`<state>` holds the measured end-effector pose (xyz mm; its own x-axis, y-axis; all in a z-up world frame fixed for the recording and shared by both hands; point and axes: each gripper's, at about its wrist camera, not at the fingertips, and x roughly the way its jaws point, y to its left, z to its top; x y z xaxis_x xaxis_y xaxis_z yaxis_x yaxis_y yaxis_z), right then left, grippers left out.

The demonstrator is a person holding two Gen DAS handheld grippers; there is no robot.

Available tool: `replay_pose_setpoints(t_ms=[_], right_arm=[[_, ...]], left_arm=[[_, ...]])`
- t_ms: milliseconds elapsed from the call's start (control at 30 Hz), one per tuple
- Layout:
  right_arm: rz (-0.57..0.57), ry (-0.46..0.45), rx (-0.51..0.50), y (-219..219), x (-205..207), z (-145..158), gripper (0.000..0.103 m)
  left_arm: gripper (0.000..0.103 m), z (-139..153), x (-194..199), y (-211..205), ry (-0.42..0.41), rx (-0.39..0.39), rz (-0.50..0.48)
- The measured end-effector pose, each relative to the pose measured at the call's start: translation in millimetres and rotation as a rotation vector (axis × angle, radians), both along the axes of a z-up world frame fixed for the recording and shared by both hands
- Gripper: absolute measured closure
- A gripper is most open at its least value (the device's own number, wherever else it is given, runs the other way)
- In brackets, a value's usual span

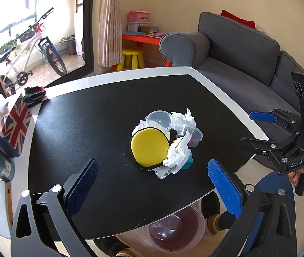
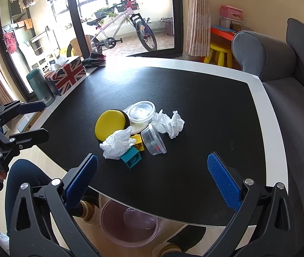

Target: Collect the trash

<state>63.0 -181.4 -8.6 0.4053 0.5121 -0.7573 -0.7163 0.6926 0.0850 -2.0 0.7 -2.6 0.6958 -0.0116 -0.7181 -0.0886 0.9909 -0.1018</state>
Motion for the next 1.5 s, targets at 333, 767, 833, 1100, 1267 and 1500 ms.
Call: replay_pose_setpoints(t_ms=[333,767,833,1100,1267,1500], right_arm=[[-0.007,0.002,0.002,-0.6,-1.9,-1.1,0.003],[-0.007,0.007,0.004,-0.6,-2.0,-0.8,0.003],[-0.008,0.006,0.005,-0.5,-2.3,-0.9,0.003],[-0.006,0.011,0.003,0.4,-2.7,-1.4,0.003],[-0.007,0.012,0.005,0.2,-2.3,-1.6,0.003],[-0.007,0.012,0.003,0.3,-1.8,-2.0,0.003]], left_arm=[[0.005,-1.2,0.7,-2.3,0.001,-0.001,-0.005],[0.005,-2.5,0.4,-1.6,0.004,-0.008,-0.003],[0.005,-3.0,0.2,-1.4,0.005,-0.012,-0.001],[0.005,-4.4,0.9,-1.6,0.008,-0.015,-0.004],[0.005,-4.7,0.9,-1.7,0.008,-0.015,-0.004],[0.005,-3.8,1.4,-1.0,0.010,-0.015,-0.004]])
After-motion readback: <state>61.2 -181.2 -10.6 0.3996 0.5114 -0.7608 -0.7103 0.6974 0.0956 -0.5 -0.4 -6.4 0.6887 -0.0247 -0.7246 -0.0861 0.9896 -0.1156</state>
